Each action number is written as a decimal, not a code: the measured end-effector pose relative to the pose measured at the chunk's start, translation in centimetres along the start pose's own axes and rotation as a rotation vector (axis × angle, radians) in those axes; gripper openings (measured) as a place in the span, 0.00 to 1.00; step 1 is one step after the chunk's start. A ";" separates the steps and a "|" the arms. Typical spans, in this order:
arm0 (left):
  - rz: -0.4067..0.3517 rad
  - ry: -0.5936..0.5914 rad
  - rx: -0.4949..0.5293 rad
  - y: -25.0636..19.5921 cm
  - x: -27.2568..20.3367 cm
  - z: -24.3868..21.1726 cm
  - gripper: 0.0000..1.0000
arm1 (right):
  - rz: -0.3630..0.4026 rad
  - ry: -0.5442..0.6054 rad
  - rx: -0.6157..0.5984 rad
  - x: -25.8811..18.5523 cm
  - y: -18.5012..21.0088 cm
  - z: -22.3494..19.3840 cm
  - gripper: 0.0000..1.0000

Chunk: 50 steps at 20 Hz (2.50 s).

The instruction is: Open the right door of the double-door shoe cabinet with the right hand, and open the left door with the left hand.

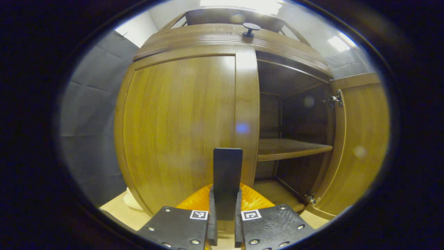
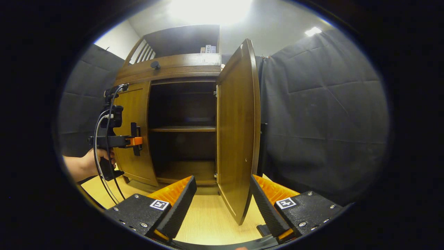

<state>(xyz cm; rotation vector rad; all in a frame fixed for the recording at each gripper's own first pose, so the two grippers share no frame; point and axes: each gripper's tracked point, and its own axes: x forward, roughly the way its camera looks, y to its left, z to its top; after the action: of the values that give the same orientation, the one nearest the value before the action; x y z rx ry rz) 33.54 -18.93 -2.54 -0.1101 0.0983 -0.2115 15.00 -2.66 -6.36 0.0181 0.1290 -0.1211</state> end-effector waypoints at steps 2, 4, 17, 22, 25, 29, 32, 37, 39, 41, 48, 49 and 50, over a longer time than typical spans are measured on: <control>-0.004 0.000 -0.002 0.1 -0.4 0.9 0.14 | 0.009 -0.006 0.007 -0.4 0.5 0.3 0.96; -0.012 0.002 -0.008 0.1 -0.7 1.6 0.14 | 0.019 -0.010 0.004 -0.8 1.0 0.5 0.96; -0.018 0.002 -0.021 0.7 -1.5 3.6 0.18 | 0.099 -0.028 -0.007 -3.4 5.5 1.4 0.96; -0.007 -0.002 -0.031 0.9 -1.5 3.5 0.14 | 0.126 -0.030 -0.012 -3.9 6.5 1.4 0.96; 0.001 -0.008 -0.029 0.8 -1.4 3.7 0.14 | 0.144 -0.022 -0.013 -4.8 7.7 1.0 0.96; 0.014 -0.011 -0.038 1.0 -1.4 4.0 0.14 | 0.170 -0.027 -0.025 -5.4 9.2 1.1 0.96; 0.029 -0.018 -0.031 1.1 -1.5 4.0 0.14 | 0.196 -0.033 -0.017 -6.1 10.5 1.4 0.96; 0.068 -0.021 -0.020 1.0 -1.2 3.2 0.13 | 0.226 -0.045 -0.027 -6.8 12.2 1.6 0.96; 0.081 -0.035 -0.010 1.2 -1.4 3.7 0.13 | 0.237 -0.044 -0.024 -7.0 12.9 1.6 0.96; 0.096 -0.042 0.002 1.6 -1.7 4.1 0.13 | 0.249 -0.047 -0.024 -7.3 13.6 1.6 0.96; 0.182 -0.045 0.039 2.4 -2.6 5.2 0.11 | 0.284 -0.067 -0.025 -8.2 15.8 2.3 0.96; 0.191 -0.046 0.034 2.7 -2.9 5.6 0.16 | 0.287 -0.069 -0.029 -8.3 15.9 2.2 0.96; 0.206 -0.047 0.032 2.9 -3.3 6.0 0.15 | 0.289 -0.070 -0.029 -8.5 16.0 2.2 0.96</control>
<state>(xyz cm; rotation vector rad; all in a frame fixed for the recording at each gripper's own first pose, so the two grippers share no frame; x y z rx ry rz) 31.61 -14.85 3.34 -0.0728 0.0589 -0.0051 8.87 14.16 -2.88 0.0032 0.0567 0.1685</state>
